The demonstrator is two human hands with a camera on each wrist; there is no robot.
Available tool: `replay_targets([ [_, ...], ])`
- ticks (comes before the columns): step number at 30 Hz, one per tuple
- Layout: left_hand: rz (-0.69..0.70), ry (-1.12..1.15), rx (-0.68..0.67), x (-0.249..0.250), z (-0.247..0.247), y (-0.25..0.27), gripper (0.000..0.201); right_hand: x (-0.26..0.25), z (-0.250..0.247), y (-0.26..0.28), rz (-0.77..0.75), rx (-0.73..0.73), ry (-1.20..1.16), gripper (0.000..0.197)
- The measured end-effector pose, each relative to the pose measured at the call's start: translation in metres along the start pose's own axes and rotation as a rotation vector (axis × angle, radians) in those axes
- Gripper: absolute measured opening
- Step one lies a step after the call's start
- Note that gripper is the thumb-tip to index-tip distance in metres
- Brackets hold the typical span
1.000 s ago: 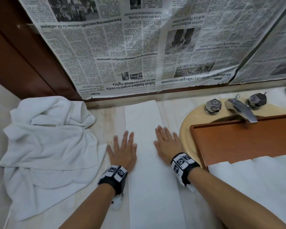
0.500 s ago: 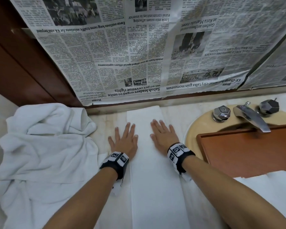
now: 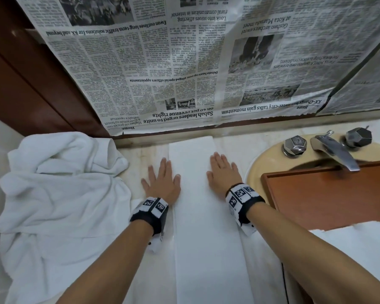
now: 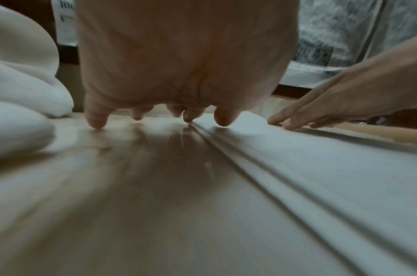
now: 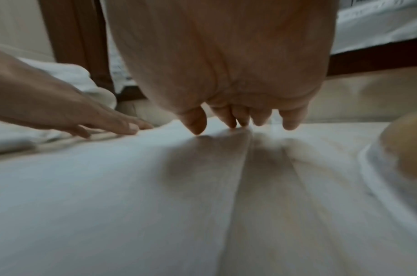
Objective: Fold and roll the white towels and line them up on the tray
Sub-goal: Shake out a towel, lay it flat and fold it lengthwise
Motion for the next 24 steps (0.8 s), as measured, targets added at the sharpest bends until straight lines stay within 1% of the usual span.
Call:
replay_targets([
  [4, 0.121, -0.023, 0.047, 0.007, 0.015, 0.068, 0.067, -0.019, 0.016, 0.068, -0.123, 0.028, -0.012, 0.061],
  [6, 0.174, -0.019, 0.026, 0.011, 0.035, 0.11, 0.073, -0.026, 0.033, 0.11, -0.174, 0.046, -0.024, 0.061],
  [8, 0.246, -0.053, 0.002, 0.015, 0.063, 0.144, 0.071, -0.024, 0.055, 0.144, -0.178, 0.049, -0.047, 0.07],
  [9, 0.279, -0.078, -0.007, 0.017, 0.075, 0.158, 0.067, -0.021, 0.069, 0.158, -0.17, 0.015, -0.022, 0.07],
  [11, 0.304, -0.166, -0.03, 0.016, 0.092, 0.173, 0.061, -0.014, 0.091, 0.174, -0.144, -0.041, 0.056, 0.065],
  [13, 0.266, -0.196, -0.033, 0.011, 0.1, 0.17, 0.06, -0.009, 0.096, 0.175, -0.124, -0.023, 0.066, 0.064],
  [15, 0.252, -0.189, -0.012, 0.011, 0.091, 0.161, 0.062, -0.013, 0.091, 0.166, -0.146, -0.057, 0.062, 0.076],
  [17, 0.234, -0.196, -0.014, 0.013, 0.079, 0.147, 0.064, -0.019, 0.086, 0.149, -0.186, -0.051, 0.056, 0.09],
  [19, 0.189, -0.171, -0.037, 0.012, 0.072, 0.129, 0.065, -0.024, 0.08, 0.129, -0.196, -0.054, 0.079, 0.094],
  [20, 0.172, -0.166, -0.037, 0.013, 0.067, 0.119, 0.065, -0.027, 0.075, 0.118, -0.196, -0.053, 0.073, 0.093],
  [21, 0.157, -0.153, -0.04, 0.012, 0.061, 0.11, 0.065, -0.028, 0.072, 0.106, -0.19, -0.065, 0.065, 0.088],
  [23, 0.14, -0.128, -0.043, 0.01, 0.053, 0.089, 0.065, -0.028, 0.066, 0.085, -0.161, -0.078, 0.068, 0.069],
  [24, 0.141, -0.132, -0.042, 0.011, 0.049, 0.079, 0.066, -0.029, 0.06, 0.075, -0.15, -0.073, 0.074, 0.063],
])
Point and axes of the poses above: each hand's wrist, its own y-axis away from the middle knuckle, its own z-axis out of the palm, x = y × z, the point moved 9 cm from there along -y, towards the middle knuckle, and after that the axes turned 3 degrees about -y, right-handed, at the moved point
